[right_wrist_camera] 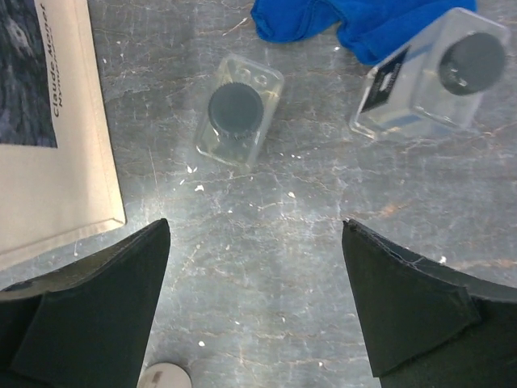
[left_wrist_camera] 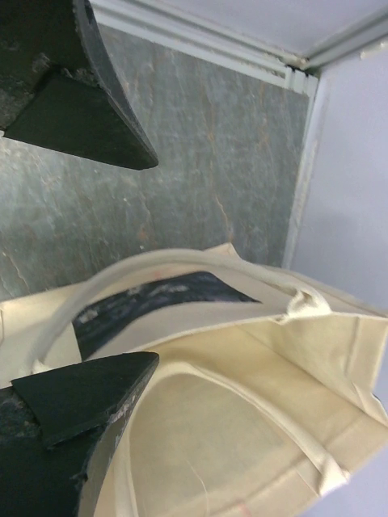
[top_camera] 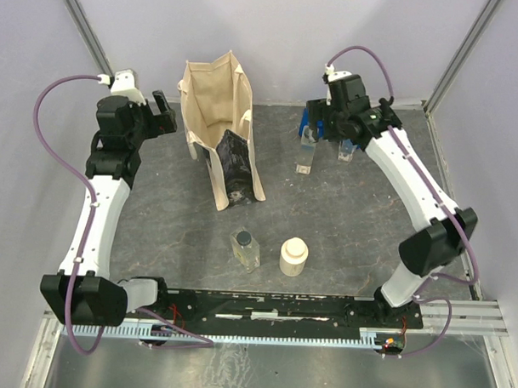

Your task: Place the personal care products into the canvas bag

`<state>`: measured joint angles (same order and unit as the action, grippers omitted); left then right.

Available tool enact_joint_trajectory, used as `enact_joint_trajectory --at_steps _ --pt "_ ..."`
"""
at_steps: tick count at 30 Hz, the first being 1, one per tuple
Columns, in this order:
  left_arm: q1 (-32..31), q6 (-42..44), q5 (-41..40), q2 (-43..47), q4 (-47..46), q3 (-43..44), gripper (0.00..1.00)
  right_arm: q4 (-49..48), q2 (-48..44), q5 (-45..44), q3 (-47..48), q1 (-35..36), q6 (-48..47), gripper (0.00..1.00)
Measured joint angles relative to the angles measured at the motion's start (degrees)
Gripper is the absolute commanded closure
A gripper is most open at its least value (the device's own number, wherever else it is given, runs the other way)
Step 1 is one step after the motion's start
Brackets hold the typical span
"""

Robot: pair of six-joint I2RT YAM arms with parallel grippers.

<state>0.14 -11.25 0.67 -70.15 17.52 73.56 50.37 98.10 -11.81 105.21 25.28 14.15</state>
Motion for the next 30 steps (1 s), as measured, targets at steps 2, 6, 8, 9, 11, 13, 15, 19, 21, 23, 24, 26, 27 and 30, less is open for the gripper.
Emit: enact_joint_trajectory --at_steps 2,6,8,9,11,13,15,19,21,23,24,26,27,30 --pt "0.0 -1.1 1.4 -1.2 -1.0 1.8 0.00 0.0 3.2 0.0 1.5 0.1 0.6 0.05" --pt "-1.8 -2.6 2.4 -2.3 -3.4 2.6 0.00 -0.2 8.5 0.0 4.8 0.2 1.6 0.05" --pt "-4.0 -2.8 2.2 -3.4 -4.4 2.7 0.00 -0.3 10.8 0.0 6.5 0.3 2.2 0.05" --pt "-4.5 -2.8 2.2 -3.9 -4.5 2.7 0.00 -0.5 11.2 0.0 6.7 0.4 2.2 0.05" --pt "-6.1 -2.8 1.5 -5.5 -4.8 2.7 0.00 -0.6 12.8 0.0 8.0 0.5 2.6 0.05" --pt "-7.7 -2.8 0.6 -7.8 -5.2 2.7 0.00 -0.6 14.4 0.0 9.1 0.5 2.7 0.05" --pt "-9.0 -2.8 -1.1 -9.9 -5.3 2.7 0.00 -0.6 15.9 0.1 9.8 0.6 2.8 0.05" --pt "-10.2 -2.4 -5.0 -12.7 -4.7 2.7 0.12 -0.5 18.1 0.0 10.8 0.7 2.8 0.06" --pt "-10.2 -1.9 -6.9 -13.4 -3.9 2.8 0.32 -0.5 19.0 -0.1 11.2 0.7 2.8 0.08" --pt "-10.2 -1.5 -8.5 -13.8 -3.2 3.5 0.57 -0.5 19.7 -0.1 11.3 0.8 2.7 0.12" --pt "-10.2 -1.2 -9.1 -14.1 -3.0 3.9 0.71 -0.5 20.0 0.0 11.4 0.8 2.7 0.13" --pt "-10.1 -0.8 -9.7 -14.5 -2.6 4.7 0.90 -0.2 20.7 0.0 11.9 0.9 2.6 0.15" --pt "-10.1 -0.7 -9.8 -14.7 -2.5 4.9 0.96 -0.2 21.0 0.1 12.2 0.9 2.5 0.16" --pt "-10.1 -0.6 -9.9 -14.9 -2.0 4.9 0.97 0.1 22.1 0.2 13.3 0.9 2.3 0.17"
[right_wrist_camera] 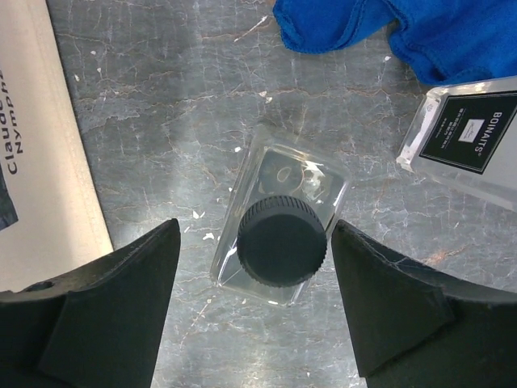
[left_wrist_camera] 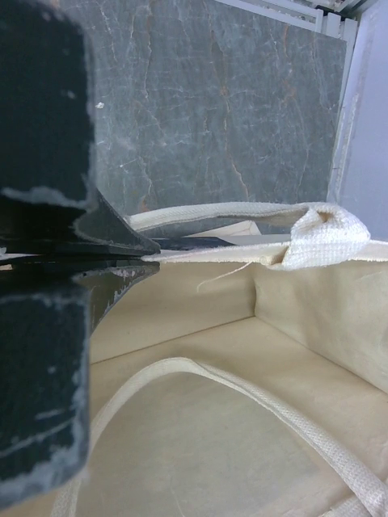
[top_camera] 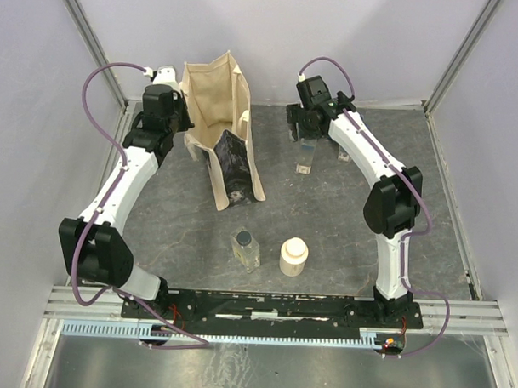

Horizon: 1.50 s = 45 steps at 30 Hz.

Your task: Place the personal care products into the canvas bag

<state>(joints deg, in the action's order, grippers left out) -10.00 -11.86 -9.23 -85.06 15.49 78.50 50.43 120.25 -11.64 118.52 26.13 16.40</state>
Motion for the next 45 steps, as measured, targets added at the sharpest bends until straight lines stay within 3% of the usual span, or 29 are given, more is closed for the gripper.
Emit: enact_joint_trajectory --at_steps 6,16,20,25,26,32,38,45 --pt "0.0 0.0 0.9 -0.3 0.0 -0.1 0.97 0.8 1.2 -1.0 0.3 0.0 -0.9 0.18" --pt "-0.7 -0.1 2.3 2.5 0.5 -3.2 0.97 -0.2 2.4 -2.5 -0.8 0.0 -3.5 0.36" --pt "-1.6 -0.8 3.1 5.4 2.1 -5.0 0.97 -0.3 2.7 -2.8 -0.9 0.0 -5.2 0.56" --pt "-2.7 -1.2 3.8 7.8 4.8 -5.2 0.97 -0.5 2.7 -2.6 -0.9 0.0 -6.4 0.96" --pt "-2.9 -1.2 3.9 8.2 5.5 -5.2 0.97 -0.5 2.7 -2.6 -0.8 0.0 -6.5 0.99" --pt "-4.1 -1.5 4.9 10.9 8.7 -5.6 0.97 4.7 2.7 -2.4 1.5 0.2 -7.9 1.00" --pt "-5.3 -1.9 5.3 14.2 9.4 -7.7 0.97 12.3 2.3 -1.7 9.9 0.2 -9.6 0.99" --pt "-6.1 -2.0 5.5 15.2 8.4 -10.1 0.97 8.0 -5.9 3.0 12.6 0.1 -10.8 0.99"
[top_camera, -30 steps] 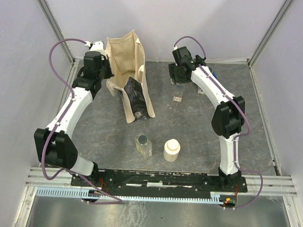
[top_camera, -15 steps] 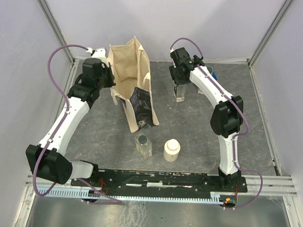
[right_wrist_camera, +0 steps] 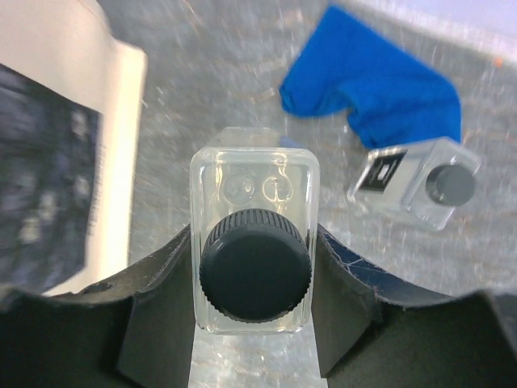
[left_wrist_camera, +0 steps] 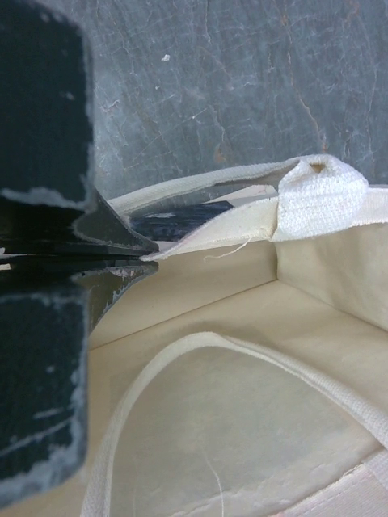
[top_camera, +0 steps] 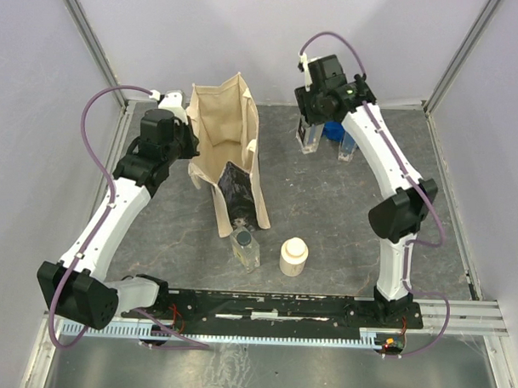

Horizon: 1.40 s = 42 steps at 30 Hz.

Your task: Place the personal care products into the canvas bag

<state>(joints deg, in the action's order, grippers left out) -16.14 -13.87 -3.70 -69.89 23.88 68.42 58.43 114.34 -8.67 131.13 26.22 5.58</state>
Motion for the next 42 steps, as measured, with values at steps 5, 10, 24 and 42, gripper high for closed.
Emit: enact_joint_trajectory --at_steps 5,10,24,42 --pt "-0.9 -0.3 0.4 0.3 -1.6 -1.2 0.97 -8.4 -7.6 5.7 0.0 0.0 -0.2 1.00" --pt "-1.7 -0.4 0.9 0.3 -2.7 -2.0 0.97 -18.0 -9.8 13.7 3.0 0.1 0.8 0.99" --pt "-3.1 -0.9 1.3 1.0 -4.7 -3.8 0.97 -31.3 -9.6 32.9 1.2 6.9 4.8 1.00" --pt "-3.9 -1.1 1.0 1.7 0.0 -0.7 0.97 -24.9 -0.9 33.7 -7.8 12.7 -4.9 0.99"
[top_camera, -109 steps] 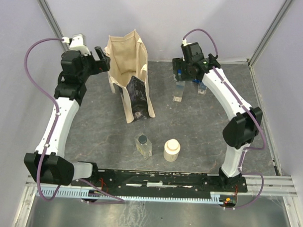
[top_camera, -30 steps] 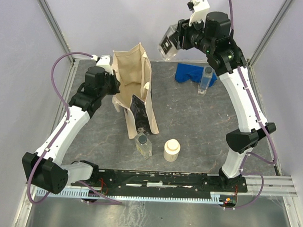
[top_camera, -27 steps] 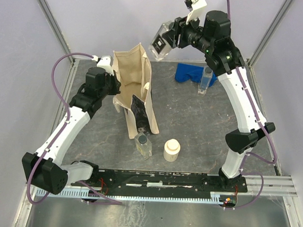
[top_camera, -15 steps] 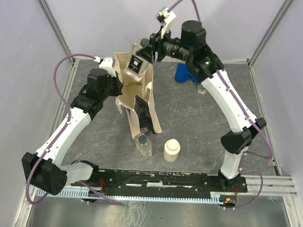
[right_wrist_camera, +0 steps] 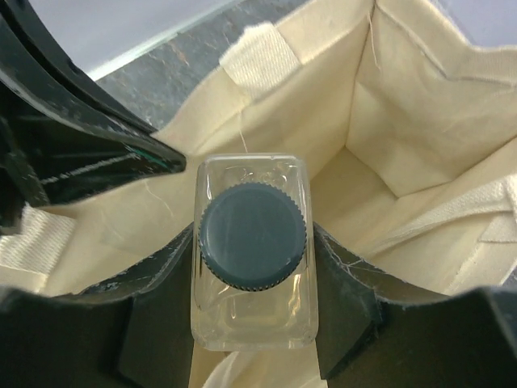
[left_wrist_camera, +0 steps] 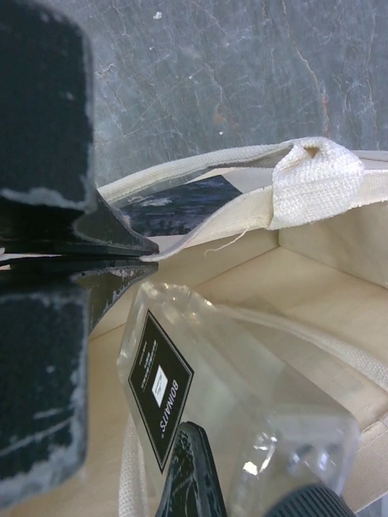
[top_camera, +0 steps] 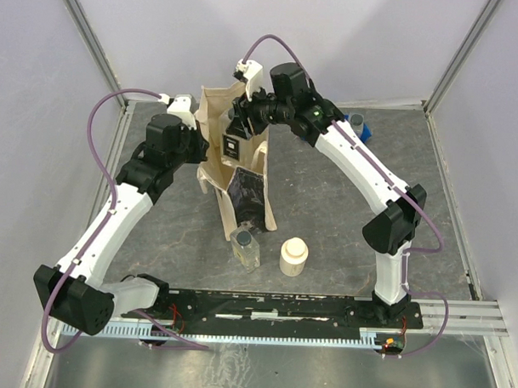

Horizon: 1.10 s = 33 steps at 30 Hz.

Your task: Place the personal care products into the canvas bag

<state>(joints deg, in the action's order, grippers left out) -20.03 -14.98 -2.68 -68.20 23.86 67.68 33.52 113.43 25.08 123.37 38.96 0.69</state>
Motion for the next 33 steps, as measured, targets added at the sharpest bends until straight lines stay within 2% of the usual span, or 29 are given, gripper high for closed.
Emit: enact_joint_trajectory --at_steps 11,19,33 --pt "0.0 0.7 -1.6 -0.7 1.0 0.8 0.97 -1.8 -2.7 -0.4 -17.0 1.1 -8.2 1.00" --pt "0.0 1.4 -1.7 -2.8 0.9 1.9 0.97 -4.8 -5.7 4.5 -24.8 1.2 -13.2 0.99" --pt "2.3 1.4 -1.7 -2.9 0.2 1.8 0.97 -4.7 -8.8 12.7 -27.1 1.3 -16.0 0.99"
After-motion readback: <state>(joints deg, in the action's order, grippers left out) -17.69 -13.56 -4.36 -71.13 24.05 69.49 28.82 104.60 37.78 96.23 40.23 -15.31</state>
